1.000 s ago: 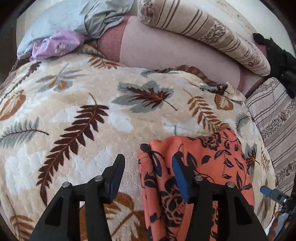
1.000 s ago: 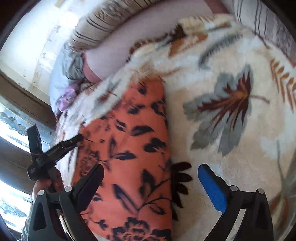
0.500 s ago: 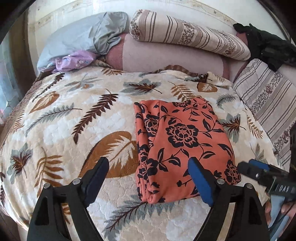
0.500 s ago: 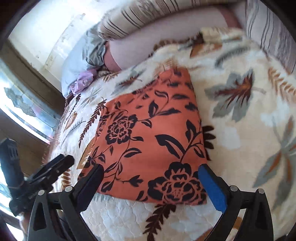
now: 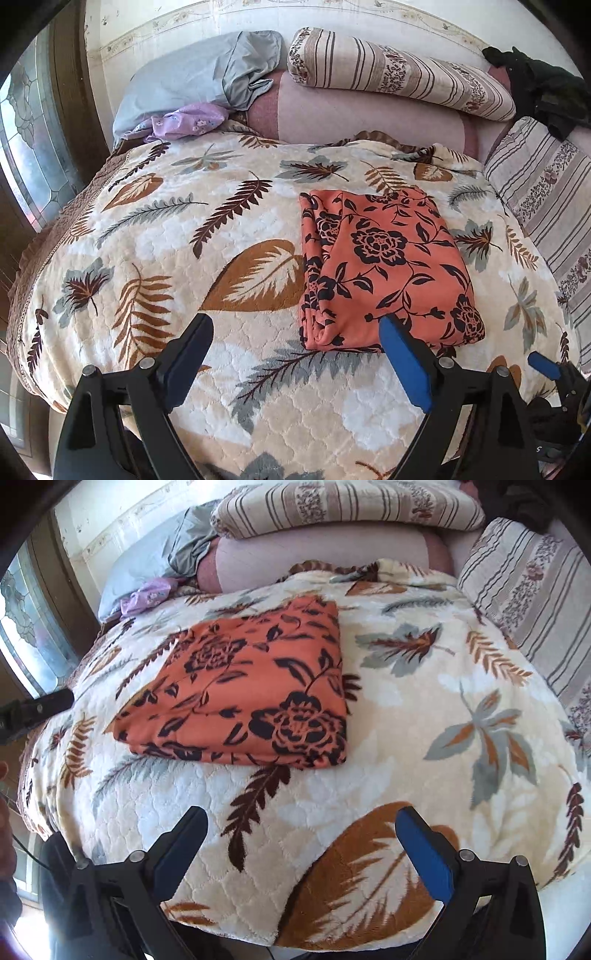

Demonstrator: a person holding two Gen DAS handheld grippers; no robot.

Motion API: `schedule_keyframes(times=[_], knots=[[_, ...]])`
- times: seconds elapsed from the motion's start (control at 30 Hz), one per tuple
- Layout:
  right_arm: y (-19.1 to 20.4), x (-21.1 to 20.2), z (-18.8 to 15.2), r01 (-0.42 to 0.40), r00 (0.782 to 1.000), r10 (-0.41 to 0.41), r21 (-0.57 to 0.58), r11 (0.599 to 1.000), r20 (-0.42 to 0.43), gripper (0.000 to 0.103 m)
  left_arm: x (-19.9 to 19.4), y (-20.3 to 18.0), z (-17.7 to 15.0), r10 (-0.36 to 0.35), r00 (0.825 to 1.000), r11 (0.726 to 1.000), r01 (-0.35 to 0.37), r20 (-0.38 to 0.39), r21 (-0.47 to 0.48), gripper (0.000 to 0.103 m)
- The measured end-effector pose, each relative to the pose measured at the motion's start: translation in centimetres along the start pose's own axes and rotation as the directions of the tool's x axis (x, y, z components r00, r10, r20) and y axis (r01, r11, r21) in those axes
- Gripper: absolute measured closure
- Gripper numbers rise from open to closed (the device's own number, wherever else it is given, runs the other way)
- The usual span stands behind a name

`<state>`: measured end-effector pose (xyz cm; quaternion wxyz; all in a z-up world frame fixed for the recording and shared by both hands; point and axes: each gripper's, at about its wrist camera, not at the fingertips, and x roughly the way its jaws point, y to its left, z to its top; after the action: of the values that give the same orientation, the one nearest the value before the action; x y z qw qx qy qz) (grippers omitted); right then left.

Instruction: Fold small clothes

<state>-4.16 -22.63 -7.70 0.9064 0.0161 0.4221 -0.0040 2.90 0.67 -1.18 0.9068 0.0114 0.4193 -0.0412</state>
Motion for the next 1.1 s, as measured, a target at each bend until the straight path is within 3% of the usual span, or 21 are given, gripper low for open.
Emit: schedule_keyframes(times=[0.17, 0.63, 0.87, 1.1], knots=[[1.3, -1.9, 1.4, 0.028, 0.998, -0.025, -0.047, 0.998, 0.059, 0.000, -1.1, -0.6, 0.1, -0.002, 1.000, 1.000, 0.002, 0.016, 0.013, 0.012], [2.7, -3.3, 3.2, 0.052, 0.995, -0.044, -0.090, 0.995, 0.092, 0.000, -2.8, -0.7, 1.3, 0.050, 0.997, 0.999, -0.050, 0.063, -0.002, 0.012], [2.7, -4.4, 4.6, 0.108, 0.986, -0.097, -0.068, 0.992, 0.137, 0.000, -2.2, -0.6, 1.2, 0.063, 0.997, 0.998, -0.062, 0.053, -0.016, 0.012], [3.3, -4.1, 5.1, 0.125, 0.986, -0.114, -0.085, 0.988, 0.126, 0.000, -1.6, -0.7, 1.1, 0.053, 0.998, 0.998, -0.052, 0.031, -0.021, 0.012]])
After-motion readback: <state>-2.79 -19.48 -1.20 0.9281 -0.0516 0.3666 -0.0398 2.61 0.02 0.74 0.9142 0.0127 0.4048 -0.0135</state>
